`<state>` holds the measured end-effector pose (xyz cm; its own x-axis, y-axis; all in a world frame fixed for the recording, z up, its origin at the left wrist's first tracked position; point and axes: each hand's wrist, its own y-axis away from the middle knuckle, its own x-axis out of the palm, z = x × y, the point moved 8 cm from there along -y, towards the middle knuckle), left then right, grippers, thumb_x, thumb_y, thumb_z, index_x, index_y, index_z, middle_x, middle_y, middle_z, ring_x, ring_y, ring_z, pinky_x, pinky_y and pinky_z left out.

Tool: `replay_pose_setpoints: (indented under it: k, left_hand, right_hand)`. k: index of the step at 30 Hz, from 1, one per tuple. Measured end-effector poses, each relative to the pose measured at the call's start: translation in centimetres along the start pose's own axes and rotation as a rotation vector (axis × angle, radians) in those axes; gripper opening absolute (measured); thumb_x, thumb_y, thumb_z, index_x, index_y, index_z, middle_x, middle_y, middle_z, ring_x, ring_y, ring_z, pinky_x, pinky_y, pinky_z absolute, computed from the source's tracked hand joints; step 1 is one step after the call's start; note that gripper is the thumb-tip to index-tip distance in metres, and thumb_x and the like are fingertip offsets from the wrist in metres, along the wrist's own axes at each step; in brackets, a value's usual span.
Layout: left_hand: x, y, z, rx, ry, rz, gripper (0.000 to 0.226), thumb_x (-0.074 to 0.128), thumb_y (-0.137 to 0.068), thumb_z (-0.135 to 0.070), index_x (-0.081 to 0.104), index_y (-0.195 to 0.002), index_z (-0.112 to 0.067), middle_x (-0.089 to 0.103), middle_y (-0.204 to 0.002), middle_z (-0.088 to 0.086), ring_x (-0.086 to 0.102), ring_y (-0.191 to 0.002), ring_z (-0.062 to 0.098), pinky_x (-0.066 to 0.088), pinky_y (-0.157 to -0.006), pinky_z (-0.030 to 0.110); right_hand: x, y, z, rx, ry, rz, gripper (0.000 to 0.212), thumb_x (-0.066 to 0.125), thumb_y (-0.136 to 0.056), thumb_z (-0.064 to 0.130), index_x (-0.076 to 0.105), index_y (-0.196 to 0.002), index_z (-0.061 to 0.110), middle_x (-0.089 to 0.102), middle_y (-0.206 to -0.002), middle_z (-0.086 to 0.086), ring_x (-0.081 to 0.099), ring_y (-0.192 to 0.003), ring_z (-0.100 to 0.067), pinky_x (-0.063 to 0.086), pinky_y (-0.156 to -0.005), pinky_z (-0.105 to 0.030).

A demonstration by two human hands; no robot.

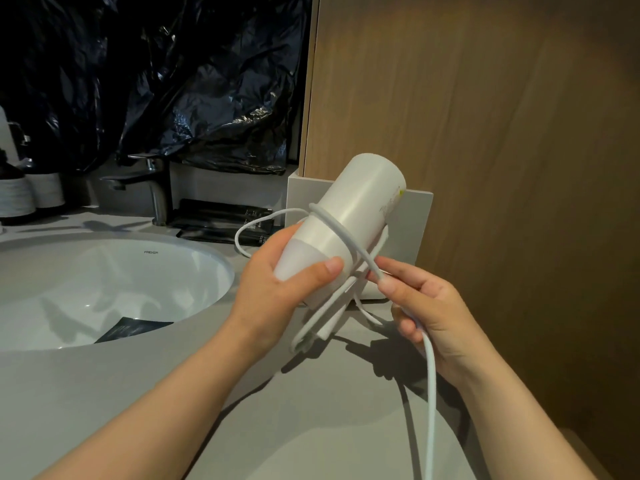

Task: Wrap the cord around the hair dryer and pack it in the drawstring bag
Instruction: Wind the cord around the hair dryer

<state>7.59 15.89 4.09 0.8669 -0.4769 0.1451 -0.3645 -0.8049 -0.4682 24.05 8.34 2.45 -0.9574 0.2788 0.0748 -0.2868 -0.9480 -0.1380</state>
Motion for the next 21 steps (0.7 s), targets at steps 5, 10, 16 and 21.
replay_pose_setpoints:
  k: [5, 10, 16, 21]
  left_hand:
    - [-0.3, -0.1, 0.3, -0.040, 0.140, -0.003, 0.047, 0.075, -0.062, -0.037, 0.068, -0.102, -0.012, 0.065, -0.092, 0.014, 0.060, -0.085, 0.030, 0.045, -0.078, 0.046]
    - [0.4, -0.4, 0.3, -0.063, 0.246, 0.055, 0.052, 0.071, -0.068, -0.037, 0.062, -0.107, -0.005, 0.059, -0.096, 0.021, 0.057, -0.086, 0.033, 0.045, -0.077, 0.043]
    - [-0.4, -0.6, 0.6, -0.062, -0.027, 0.015, 0.056, 0.065, -0.073, -0.053, 0.066, -0.115, -0.015, 0.067, -0.101, 0.004, 0.064, -0.086, 0.021, 0.055, -0.071, 0.036]
    - [-0.2, 0.2, -1.3, 0.128, -0.280, -0.052, 0.023, 0.055, -0.093, -0.043, 0.070, -0.109, -0.035, 0.071, -0.098, -0.012, 0.064, -0.086, 0.003, 0.054, -0.072, 0.022]
  right_hand:
    - [1.1, 0.6, -0.5, 0.094, -0.111, 0.184, 0.050, 0.070, -0.072, 0.007, 0.061, -0.121, 0.015, 0.074, -0.100, -0.001, 0.047, -0.038, -0.008, 0.045, -0.039, -0.012]
    - [0.7, 0.5, 0.6, -0.018, -0.065, 0.081, 0.038, 0.069, -0.074, 0.018, 0.064, -0.111, 0.011, 0.067, -0.065, 0.005, 0.042, -0.035, -0.005, 0.039, -0.039, -0.011]
    - [-0.5, 0.5, 0.7, -0.064, 0.012, -0.117, 0.040, 0.069, -0.069, 0.033, 0.067, -0.100, 0.007, 0.067, -0.062, 0.001, 0.047, -0.036, -0.008, 0.043, -0.039, -0.013]
    - [-0.3, 0.4, 0.4, -0.048, 0.000, -0.116, 0.037, 0.068, -0.071, 0.033, 0.069, -0.101, 0.011, 0.070, -0.071, -0.002, 0.048, -0.037, -0.009, 0.044, -0.041, -0.014]
